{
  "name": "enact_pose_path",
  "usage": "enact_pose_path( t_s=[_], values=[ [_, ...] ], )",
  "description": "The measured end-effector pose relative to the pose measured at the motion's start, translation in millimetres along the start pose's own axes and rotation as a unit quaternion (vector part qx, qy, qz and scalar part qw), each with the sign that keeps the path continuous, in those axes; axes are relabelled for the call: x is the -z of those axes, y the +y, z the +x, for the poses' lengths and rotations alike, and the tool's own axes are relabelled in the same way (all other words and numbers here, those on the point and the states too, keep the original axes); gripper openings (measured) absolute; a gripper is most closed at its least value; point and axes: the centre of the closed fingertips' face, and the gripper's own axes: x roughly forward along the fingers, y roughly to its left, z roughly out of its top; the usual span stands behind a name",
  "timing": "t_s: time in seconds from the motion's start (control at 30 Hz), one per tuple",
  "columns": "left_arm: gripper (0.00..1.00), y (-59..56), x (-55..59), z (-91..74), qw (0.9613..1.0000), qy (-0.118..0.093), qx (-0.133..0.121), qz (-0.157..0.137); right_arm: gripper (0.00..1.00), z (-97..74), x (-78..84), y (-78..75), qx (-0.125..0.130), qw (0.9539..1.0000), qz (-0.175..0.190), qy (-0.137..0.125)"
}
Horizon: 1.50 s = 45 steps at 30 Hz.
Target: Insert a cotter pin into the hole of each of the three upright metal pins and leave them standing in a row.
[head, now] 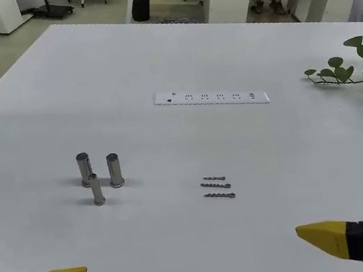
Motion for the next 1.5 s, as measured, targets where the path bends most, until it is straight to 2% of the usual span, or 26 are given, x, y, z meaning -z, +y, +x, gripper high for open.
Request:
enact_pose_path(
  t_s=[0.23,0.63,1.17,1.37,1.5],
  values=[
    [0.97,-2.6,-0.6,2.3,1.0000,0.001,0.005,0.003,0.90,-0.7,4.0,-1.0,0.004,0.9999,0.007,0.006],
    [0.97,1.5,-2.0,7.1,1.0000,0.004,0.007,0.004,0.89,0.5,3.2,1.0,-0.001,1.0000,0.004,0.009],
    [0.92,9.0,-19.0,23.7,0.9998,0.000,0.011,0.015,0.89,-0.4,3.0,-3.1,0.010,0.9999,0.009,0.009],
    [0.90,6.3,-28.4,34.9,0.9996,-0.001,0.019,0.019,0.89,-2.6,4.1,-8.1,0.016,0.9997,0.014,0.012],
    [0.86,4.0,-30.3,43.1,0.9993,0.005,0.026,0.025,0.89,-3.0,5.4,-9.1,0.017,0.9997,0.014,0.014]
  ],
)
